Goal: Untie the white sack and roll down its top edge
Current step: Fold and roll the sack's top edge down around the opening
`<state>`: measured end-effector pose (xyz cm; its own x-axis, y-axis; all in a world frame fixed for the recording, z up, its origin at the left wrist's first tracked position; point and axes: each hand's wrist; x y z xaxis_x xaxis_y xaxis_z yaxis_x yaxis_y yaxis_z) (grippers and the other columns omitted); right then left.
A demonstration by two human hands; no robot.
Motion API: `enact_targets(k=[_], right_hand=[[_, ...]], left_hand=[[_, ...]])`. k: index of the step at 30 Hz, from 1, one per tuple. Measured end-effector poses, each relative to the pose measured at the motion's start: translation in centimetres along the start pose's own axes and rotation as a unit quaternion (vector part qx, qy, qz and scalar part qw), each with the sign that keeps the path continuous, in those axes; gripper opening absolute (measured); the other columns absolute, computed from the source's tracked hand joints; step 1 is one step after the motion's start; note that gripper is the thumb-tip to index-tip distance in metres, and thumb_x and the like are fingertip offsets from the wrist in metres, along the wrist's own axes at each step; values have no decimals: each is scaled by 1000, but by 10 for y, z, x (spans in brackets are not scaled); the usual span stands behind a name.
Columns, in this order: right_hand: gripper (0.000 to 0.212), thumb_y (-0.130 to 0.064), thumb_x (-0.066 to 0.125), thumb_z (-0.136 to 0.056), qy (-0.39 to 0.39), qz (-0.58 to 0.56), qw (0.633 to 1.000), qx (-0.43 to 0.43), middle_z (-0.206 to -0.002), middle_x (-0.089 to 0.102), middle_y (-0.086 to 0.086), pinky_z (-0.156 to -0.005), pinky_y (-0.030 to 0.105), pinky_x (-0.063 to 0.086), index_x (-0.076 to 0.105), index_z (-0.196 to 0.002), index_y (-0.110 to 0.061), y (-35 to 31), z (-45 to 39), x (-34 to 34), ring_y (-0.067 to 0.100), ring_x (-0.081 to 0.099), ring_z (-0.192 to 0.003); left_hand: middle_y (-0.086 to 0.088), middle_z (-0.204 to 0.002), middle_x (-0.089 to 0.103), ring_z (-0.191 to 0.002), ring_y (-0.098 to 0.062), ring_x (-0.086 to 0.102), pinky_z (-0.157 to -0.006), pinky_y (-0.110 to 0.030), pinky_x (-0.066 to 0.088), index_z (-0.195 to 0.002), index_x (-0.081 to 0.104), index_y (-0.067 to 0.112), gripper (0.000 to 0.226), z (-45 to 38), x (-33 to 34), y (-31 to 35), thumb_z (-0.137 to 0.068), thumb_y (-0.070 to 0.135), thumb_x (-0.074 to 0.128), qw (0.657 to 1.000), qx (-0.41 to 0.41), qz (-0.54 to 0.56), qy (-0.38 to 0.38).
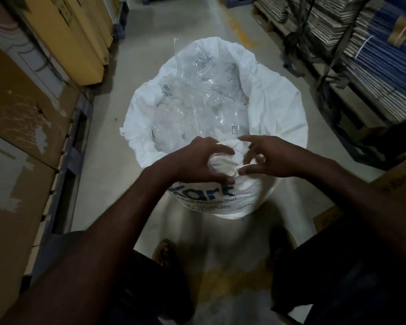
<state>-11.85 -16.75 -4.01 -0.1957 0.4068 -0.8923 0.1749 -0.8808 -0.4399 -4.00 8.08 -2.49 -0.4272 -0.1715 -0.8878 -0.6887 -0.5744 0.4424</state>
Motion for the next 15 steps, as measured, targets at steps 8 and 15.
enact_targets(k=[8, 15], right_hand=[[95, -48, 94, -62, 134, -27, 989, -51, -133, 58, -2, -102, 34, 48, 44, -139, -25, -25, -13, 11, 19, 59, -119], [46, -20, 78, -76, 267, 225, 937, -6, -92, 55, 5, -59, 35, 33, 47, -110, -16, -33, -19, 14, 32, 57, -69]], left_hand=[[7, -87, 56, -75, -22, 56, -62, -36, 42, -127, 40, 30, 62, 3, 24, 19, -82, 6, 75, 985, -3, -48, 164], [4, -87, 61, -73, -23, 59, -54, -36, 47, -112, 54, 24, 38, -7, 36, 15, -91, 46, 76, 923, -73, -190, 328]])
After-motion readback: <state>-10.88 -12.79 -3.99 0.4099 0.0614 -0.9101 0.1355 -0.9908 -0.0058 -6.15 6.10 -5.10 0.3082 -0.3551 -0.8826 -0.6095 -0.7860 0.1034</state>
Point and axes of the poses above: each hand's wrist, its own z-axis away from the middle knuckle, its own x-axis out of the palm, y = z × x
